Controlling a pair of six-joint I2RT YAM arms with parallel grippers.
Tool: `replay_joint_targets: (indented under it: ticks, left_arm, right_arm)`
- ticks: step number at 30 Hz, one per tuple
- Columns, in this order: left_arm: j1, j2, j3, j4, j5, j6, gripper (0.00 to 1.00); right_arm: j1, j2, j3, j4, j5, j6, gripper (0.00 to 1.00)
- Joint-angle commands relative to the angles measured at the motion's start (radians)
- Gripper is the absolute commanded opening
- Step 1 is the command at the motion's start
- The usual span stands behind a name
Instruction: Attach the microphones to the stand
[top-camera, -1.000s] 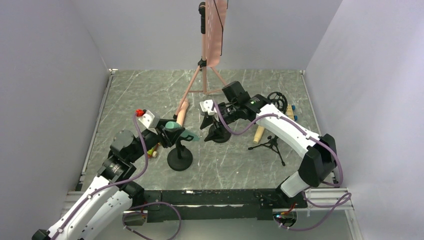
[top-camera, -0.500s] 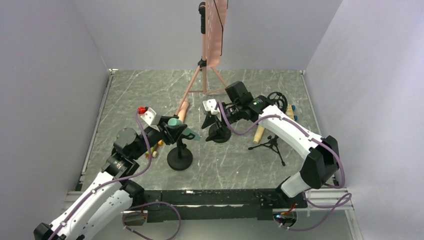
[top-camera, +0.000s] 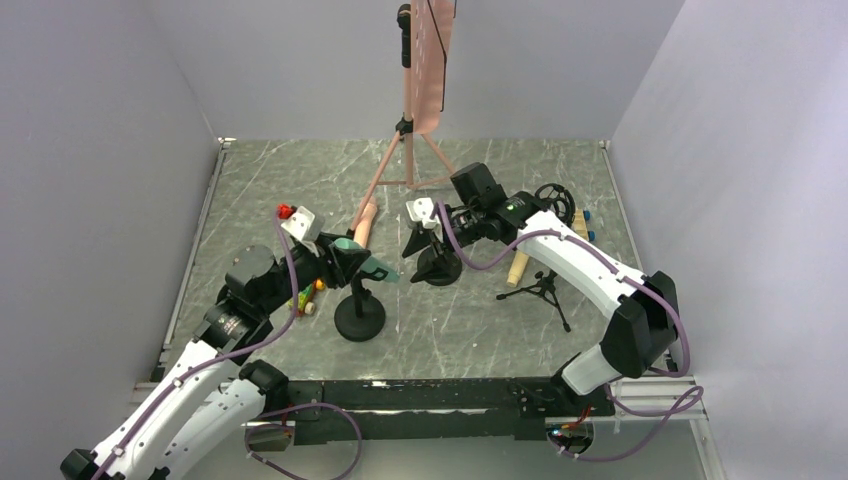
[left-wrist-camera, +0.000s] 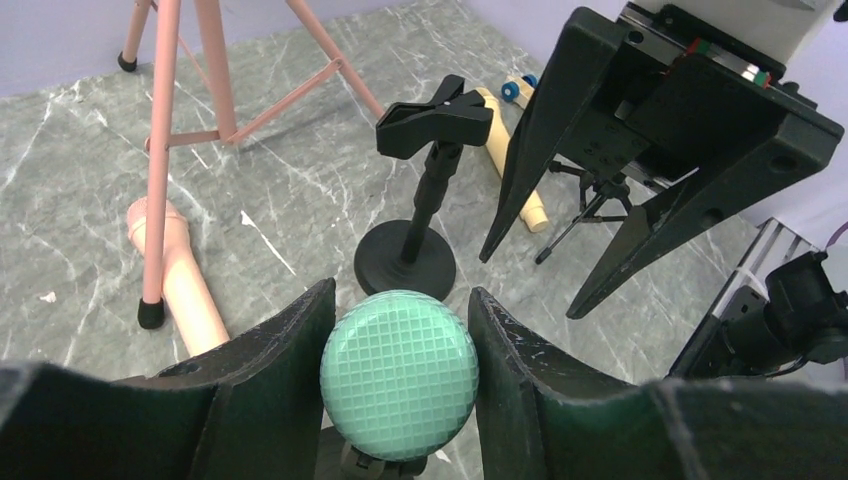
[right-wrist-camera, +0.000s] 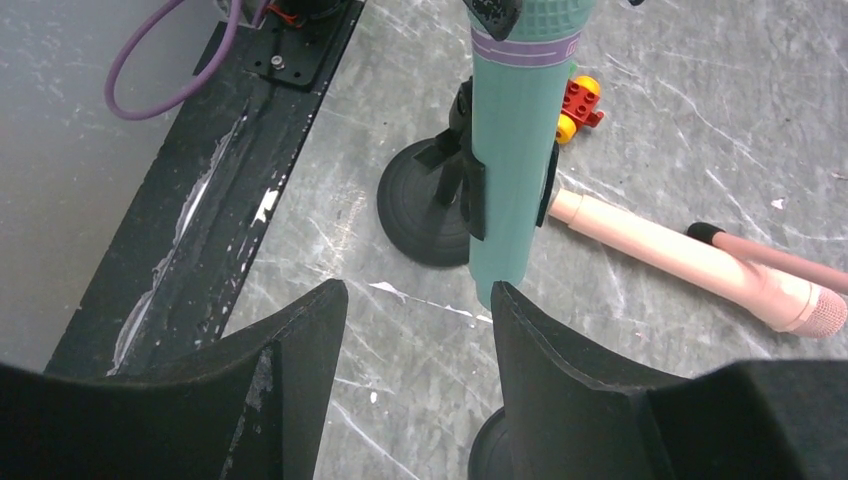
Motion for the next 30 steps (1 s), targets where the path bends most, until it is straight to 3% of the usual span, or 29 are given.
replay_joint_targets:
  ticks: [1, 3, 5, 12, 22, 30]
  left_arm:
    - [0.0, 0.011, -0.026, -0.161, -0.077, -0.059, 0.5]
    - [0.001, -0.012, -0.017, -0.172, -0.109, -0.074, 0.68]
    - [0.001, -0.033, -0.007, -0.172, -0.13, -0.08, 0.79]
    - [0.001, -0.083, 0.063, -0.197, -0.123, -0.079, 0.99]
    - [0.0, -0.267, 0.066, -0.22, -0.024, 0.03, 0.99]
    - [0.001, -0.344, 0.005, -0.328, 0.08, 0.24, 0.99]
  right_arm:
    - [-0.008, -0.053, -0.014, 0.043, -0.037, -0.004, 0.61]
    - [-0.009, -0.055, -0.016, 0.043, -0.038, -0.004, 0.61]
    - [-0.012, -0.056, -0.015, 0.043, -0.04, -0.004, 0.61]
    - [-0.024, -0.084, -0.03, 0.046, -0.04, -0.004, 0.61]
    - [-0.117, -0.251, -0.136, 0.011, -0.032, -0.074, 0.79]
    - [-0.276, -0.421, -0.198, -0.098, -0.067, -0.134, 0.82]
